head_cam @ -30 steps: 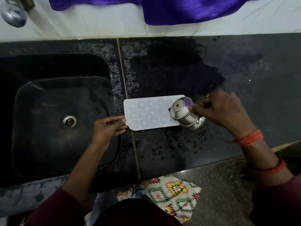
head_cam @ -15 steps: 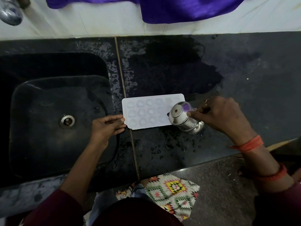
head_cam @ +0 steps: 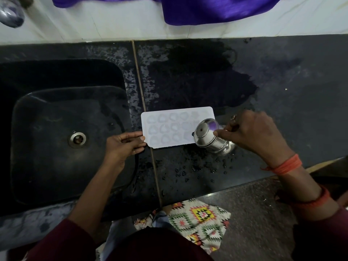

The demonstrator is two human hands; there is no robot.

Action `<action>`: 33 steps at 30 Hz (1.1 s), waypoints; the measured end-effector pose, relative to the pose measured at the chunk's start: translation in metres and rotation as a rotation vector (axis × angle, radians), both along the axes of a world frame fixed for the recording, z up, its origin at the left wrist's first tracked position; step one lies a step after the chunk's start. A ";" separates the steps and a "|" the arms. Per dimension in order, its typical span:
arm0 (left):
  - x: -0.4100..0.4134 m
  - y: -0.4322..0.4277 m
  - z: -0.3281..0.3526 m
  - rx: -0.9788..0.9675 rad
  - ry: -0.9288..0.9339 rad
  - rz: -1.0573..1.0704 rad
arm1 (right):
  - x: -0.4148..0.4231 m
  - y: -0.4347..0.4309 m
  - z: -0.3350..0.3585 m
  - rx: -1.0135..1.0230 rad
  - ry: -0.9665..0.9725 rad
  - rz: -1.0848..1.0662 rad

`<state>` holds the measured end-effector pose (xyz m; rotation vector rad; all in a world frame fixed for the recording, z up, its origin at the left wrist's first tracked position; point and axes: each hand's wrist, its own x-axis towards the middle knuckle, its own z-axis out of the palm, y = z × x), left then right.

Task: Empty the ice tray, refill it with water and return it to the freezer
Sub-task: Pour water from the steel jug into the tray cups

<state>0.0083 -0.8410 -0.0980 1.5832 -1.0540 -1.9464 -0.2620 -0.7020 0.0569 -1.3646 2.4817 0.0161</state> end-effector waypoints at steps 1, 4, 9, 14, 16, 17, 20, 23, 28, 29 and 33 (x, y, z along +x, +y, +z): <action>0.000 0.000 0.000 0.000 0.000 -0.003 | 0.000 0.000 0.000 -0.001 0.002 0.002; 0.000 0.000 0.000 0.000 0.000 -0.003 | 0.002 0.001 0.002 0.003 -0.007 -0.001; 0.001 0.001 0.001 -0.003 0.009 -0.001 | 0.001 0.004 0.002 -0.013 -0.011 0.002; 0.003 0.003 0.003 0.000 0.014 -0.004 | 0.000 0.007 -0.001 -0.052 0.003 -0.001; 0.005 0.002 0.004 0.002 0.013 0.000 | -0.001 0.008 -0.002 -0.068 0.009 -0.001; 0.005 0.002 0.004 0.004 0.013 0.001 | -0.001 0.008 -0.001 -0.074 0.003 -0.003; 0.005 0.002 0.005 0.004 0.013 -0.004 | 0.000 0.007 0.001 -0.090 -0.005 0.000; 0.005 0.002 0.004 0.009 0.015 -0.002 | 0.004 0.005 0.002 -0.090 0.002 0.015; 0.007 0.004 0.002 0.009 0.019 -0.004 | 0.013 -0.001 -0.001 -0.068 0.008 0.030; 0.007 0.004 0.002 0.009 0.021 -0.003 | 0.014 -0.002 -0.003 -0.066 0.011 0.028; 0.008 0.004 0.004 0.010 0.032 0.001 | 0.021 -0.005 -0.005 -0.060 0.003 0.041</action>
